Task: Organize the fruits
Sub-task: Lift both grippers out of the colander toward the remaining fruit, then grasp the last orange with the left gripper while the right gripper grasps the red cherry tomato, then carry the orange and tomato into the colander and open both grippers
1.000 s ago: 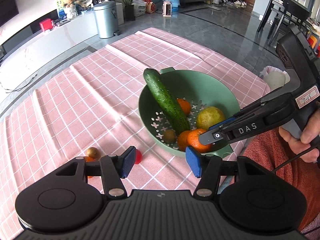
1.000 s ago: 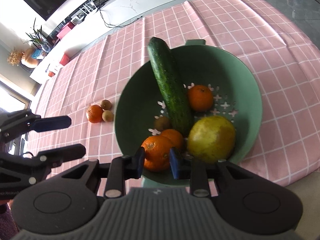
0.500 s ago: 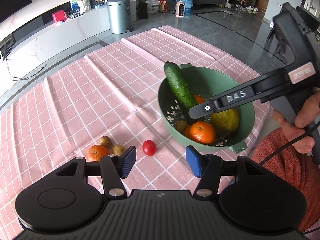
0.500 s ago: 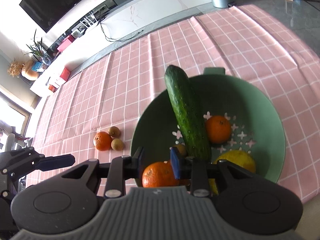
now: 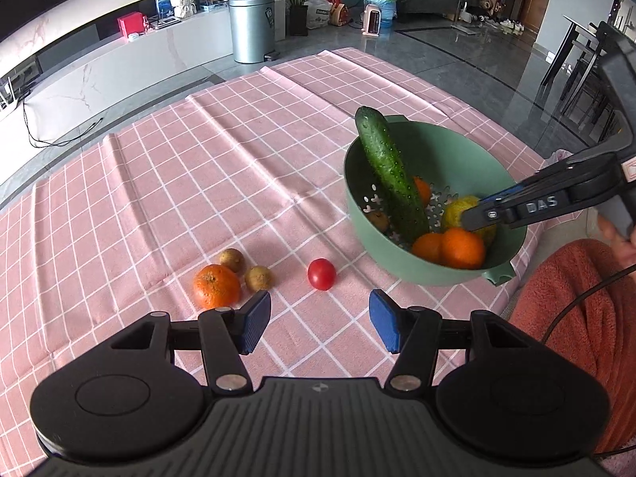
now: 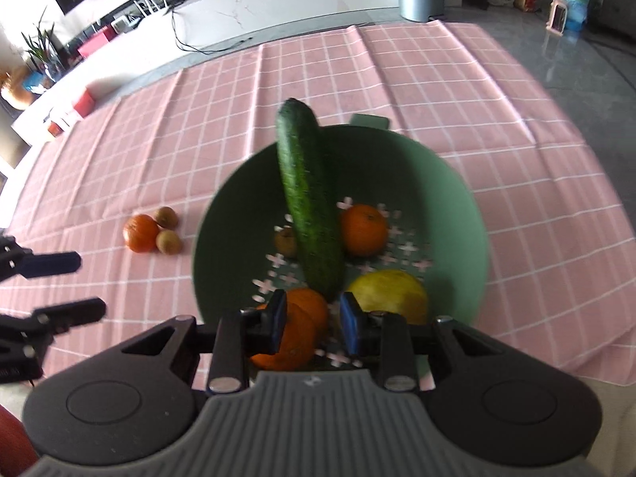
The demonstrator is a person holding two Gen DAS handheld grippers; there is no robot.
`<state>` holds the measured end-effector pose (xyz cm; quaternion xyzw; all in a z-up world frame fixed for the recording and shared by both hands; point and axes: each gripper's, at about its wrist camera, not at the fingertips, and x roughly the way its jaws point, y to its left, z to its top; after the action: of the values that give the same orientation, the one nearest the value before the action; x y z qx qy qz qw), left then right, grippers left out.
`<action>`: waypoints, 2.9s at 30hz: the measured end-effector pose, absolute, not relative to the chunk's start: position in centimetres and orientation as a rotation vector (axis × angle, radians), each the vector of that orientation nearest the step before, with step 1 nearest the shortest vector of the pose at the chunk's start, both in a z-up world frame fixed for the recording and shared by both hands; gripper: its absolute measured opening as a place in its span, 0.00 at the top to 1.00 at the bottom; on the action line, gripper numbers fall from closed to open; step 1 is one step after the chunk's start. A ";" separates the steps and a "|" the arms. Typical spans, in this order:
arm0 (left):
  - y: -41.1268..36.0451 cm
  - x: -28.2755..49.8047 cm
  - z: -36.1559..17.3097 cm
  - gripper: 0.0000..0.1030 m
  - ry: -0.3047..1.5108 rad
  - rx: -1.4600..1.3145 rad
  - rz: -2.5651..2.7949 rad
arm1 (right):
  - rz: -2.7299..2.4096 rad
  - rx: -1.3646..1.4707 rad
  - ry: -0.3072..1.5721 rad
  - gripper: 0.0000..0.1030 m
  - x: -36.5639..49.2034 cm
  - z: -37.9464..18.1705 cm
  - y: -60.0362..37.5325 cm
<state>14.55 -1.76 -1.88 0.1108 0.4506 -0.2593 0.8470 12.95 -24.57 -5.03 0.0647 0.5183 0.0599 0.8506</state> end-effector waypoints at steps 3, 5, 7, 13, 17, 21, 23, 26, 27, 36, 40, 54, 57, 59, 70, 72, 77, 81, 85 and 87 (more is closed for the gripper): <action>-1.4 14.5 -1.9 0.35 0.943 0.226 -0.550 | 0.116 0.150 1.085 0.74 12.2 -4.6 -25.3; -1.0 14.5 -1.9 0.35 0.937 0.217 -0.552 | 0.119 0.163 1.072 0.74 11.8 -4.2 -25.2; -0.6 14.4 -1.9 0.35 0.925 0.210 -0.552 | 0.138 0.179 1.055 0.74 11.4 -3.8 -24.8; 1.2 14.4 -2.4 0.35 0.906 0.175 -0.530 | 0.243 0.148 0.952 0.72 10.6 -2.5 -20.6; 2.7 15.0 -3.2 0.35 0.896 0.148 -0.498 | 0.308 0.052 0.879 0.72 10.3 -2.3 -16.8; 4.0 15.6 -4.1 0.35 0.883 0.127 -0.467 | 0.337 -0.044 0.843 0.72 10.0 -3.5 -13.6; 4.4 15.8 -4.5 0.37 0.873 0.126 -0.458 | 0.333 -0.079 0.832 0.72 9.9 -4.2 -12.3; 4.8 16.0 -5.2 0.37 0.857 0.124 -0.451 | 0.325 -0.139 0.808 0.73 9.7 -5.6 -10.5; 4.8 16.1 -5.5 0.37 0.854 0.124 -0.445 | 0.318 -0.157 0.798 0.73 9.6 -6.0 -10.0; 4.1 16.7 -7.6 0.38 0.828 0.211 -0.422 | 0.181 -0.358 0.764 0.74 9.9 -10.5 -6.0; 3.6 17.1 -8.6 0.38 0.812 0.248 -0.435 | 0.130 -0.451 0.757 0.74 10.7 -12.0 -5.4; 3.5 19.7 -10.2 0.39 0.838 0.184 -0.406 | 0.103 -0.570 0.734 0.74 12.1 -13.8 -4.7; 3.4 19.9 -10.3 0.42 0.845 0.166 -0.407 | 0.098 -0.610 0.727 0.75 12.1 -14.1 -4.3; 3.3 20.1 -10.4 0.43 0.852 0.160 -0.408 | 0.100 -0.637 0.729 0.75 12.1 -14.4 -4.0; 3.7 20.2 -10.4 0.54 0.871 0.118 -0.397 | 0.089 -0.683 0.767 0.78 12.2 -15.1 -3.6; 3.7 20.1 -10.3 0.54 0.876 0.113 -0.396 | 0.091 -0.675 0.768 0.79 12.2 -15.0 -3.7; 4.1 19.5 -9.8 0.54 0.872 0.097 -0.383 | 0.104 -0.670 0.752 0.79 11.6 -14.2 -3.7; 4.9 18.3 -8.9 0.55 0.859 0.054 -0.369 | 0.132 -0.642 0.737 0.79 10.6 -12.8 -3.8; 5.7 16.9 -7.1 0.55 0.829 -0.021 -0.374 | 0.166 -0.590 0.711 0.79 9.5 -10.7 -4.4; 5.6 16.1 -6.0 0.55 0.806 -0.047 -0.386 | 0.183 -0.546 0.703 0.79 9.0 -9.5 -5.1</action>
<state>16.14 5.57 -6.01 -0.0230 0.3898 -0.1865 0.9015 8.96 -5.07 -9.52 -0.2635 0.3394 0.0885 0.8986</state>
